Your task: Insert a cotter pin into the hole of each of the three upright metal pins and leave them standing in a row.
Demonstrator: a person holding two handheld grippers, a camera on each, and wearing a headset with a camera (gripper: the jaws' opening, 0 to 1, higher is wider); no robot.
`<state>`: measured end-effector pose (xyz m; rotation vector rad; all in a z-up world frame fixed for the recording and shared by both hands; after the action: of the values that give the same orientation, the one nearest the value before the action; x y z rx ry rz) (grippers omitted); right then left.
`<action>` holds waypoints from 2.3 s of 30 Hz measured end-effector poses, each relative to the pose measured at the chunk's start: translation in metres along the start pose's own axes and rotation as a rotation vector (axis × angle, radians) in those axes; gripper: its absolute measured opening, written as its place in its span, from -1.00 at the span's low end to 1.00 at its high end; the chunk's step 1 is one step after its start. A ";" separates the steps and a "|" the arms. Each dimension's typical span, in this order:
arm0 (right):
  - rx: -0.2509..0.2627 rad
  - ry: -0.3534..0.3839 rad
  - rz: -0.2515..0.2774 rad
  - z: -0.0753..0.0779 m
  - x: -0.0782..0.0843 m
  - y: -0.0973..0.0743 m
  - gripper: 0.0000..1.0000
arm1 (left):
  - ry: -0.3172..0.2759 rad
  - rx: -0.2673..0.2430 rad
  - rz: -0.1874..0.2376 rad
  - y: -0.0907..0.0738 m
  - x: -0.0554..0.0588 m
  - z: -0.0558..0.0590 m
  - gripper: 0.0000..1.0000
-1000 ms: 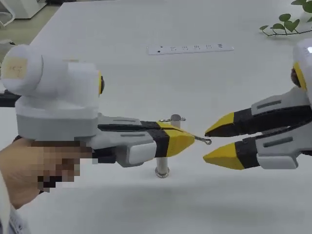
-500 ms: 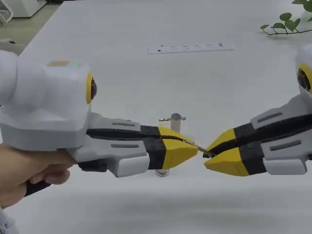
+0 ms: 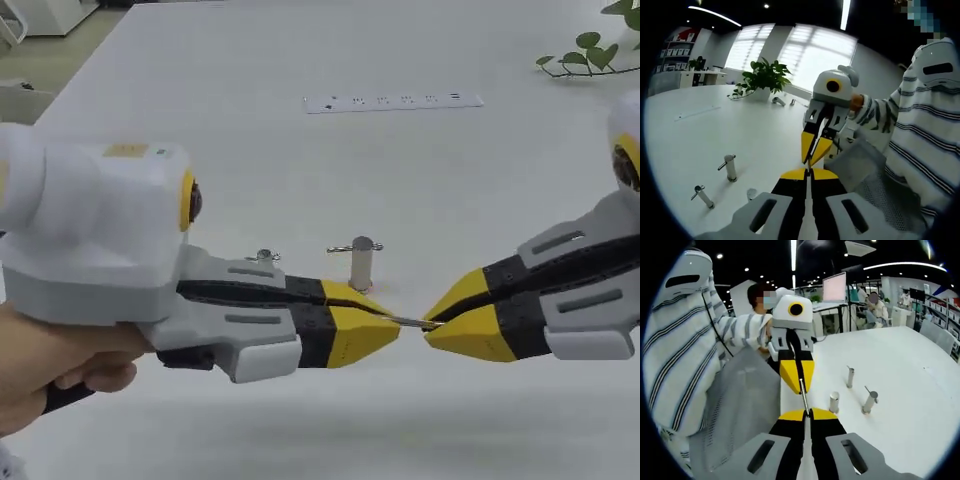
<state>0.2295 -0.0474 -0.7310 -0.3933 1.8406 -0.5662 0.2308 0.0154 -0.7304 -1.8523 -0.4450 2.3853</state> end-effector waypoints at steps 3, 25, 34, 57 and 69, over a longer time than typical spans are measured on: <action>-0.002 -0.020 -0.023 -0.001 0.002 0.002 -0.93 | 0.003 0.002 -0.007 0.001 0.002 0.002 -1.00; -0.011 -0.067 -0.044 -0.005 -0.001 0.004 -0.94 | 0.033 -0.023 -0.045 0.000 0.006 -0.003 -0.98; 0.006 -0.052 -0.055 0.002 0.002 0.008 -0.94 | 0.007 -0.060 -0.067 -0.004 0.012 -0.012 -0.98; 0.132 -0.037 -0.143 0.040 0.035 0.021 -0.94 | -0.021 -0.309 -0.207 -0.020 0.066 -0.050 -0.56; 0.128 -0.040 -0.132 0.052 0.033 0.033 -0.94 | 0.005 -0.367 -0.265 -0.006 0.083 -0.062 -0.53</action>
<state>0.2675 -0.0473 -0.7892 -0.4389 1.7386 -0.7580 0.2680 0.0526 -0.8201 -1.7862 -1.1159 2.2333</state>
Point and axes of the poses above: the centre of the closed fingertips' face, and the gripper's own axes: y roughly forward along the fingers, z roughly to its right, x roughly out of its underside, the point moved 3 cm from there along -y, roughly backward along the fingers, and after that the axes turned 9 degrees about y, right-handed, at the moved point
